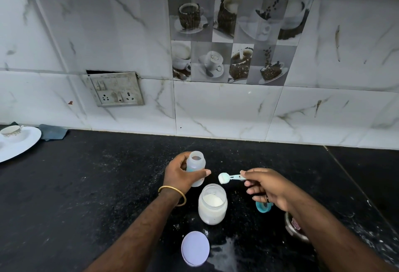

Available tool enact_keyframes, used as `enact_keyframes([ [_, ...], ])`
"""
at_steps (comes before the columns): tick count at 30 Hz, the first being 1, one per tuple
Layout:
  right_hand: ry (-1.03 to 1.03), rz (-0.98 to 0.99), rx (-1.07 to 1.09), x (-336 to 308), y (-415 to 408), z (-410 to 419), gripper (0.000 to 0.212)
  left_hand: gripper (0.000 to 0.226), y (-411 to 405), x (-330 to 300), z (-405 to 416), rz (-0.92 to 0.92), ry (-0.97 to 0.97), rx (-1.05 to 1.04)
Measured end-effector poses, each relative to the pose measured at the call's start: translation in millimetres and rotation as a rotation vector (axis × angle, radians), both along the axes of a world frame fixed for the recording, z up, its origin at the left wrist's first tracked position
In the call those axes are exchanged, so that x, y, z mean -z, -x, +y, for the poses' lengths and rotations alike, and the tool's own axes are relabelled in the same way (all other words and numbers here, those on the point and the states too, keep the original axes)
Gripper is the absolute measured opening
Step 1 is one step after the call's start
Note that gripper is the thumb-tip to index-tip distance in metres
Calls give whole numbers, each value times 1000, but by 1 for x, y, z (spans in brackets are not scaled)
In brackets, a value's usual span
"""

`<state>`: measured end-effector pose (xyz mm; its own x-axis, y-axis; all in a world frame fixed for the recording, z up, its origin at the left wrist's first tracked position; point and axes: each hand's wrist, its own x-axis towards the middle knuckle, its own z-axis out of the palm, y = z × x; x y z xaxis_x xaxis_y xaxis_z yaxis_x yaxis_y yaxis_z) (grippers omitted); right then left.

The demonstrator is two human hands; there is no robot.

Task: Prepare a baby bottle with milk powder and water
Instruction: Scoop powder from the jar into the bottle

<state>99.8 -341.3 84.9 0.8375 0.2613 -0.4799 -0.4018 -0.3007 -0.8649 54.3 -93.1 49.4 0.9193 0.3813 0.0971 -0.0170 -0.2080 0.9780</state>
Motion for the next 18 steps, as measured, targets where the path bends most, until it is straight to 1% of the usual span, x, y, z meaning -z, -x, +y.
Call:
enact_keyframes([
  [3,-53,-51,38,-20,0,-2,15,56,-1,-1,-4,-3,3,17],
  [7,-132,-161,87,-48,1,4,19,55,-3,-1,-11,-8,5,50],
  [10,-166,-245,110,-61,4,14,16,55,-6,-1,-19,-5,15,76],
  [13,-111,-358,126,-65,7,24,18,58,-8,0,-26,1,6,111],
  [18,79,-600,118,-59,11,32,19,58,-10,0,-35,3,-17,134],
])
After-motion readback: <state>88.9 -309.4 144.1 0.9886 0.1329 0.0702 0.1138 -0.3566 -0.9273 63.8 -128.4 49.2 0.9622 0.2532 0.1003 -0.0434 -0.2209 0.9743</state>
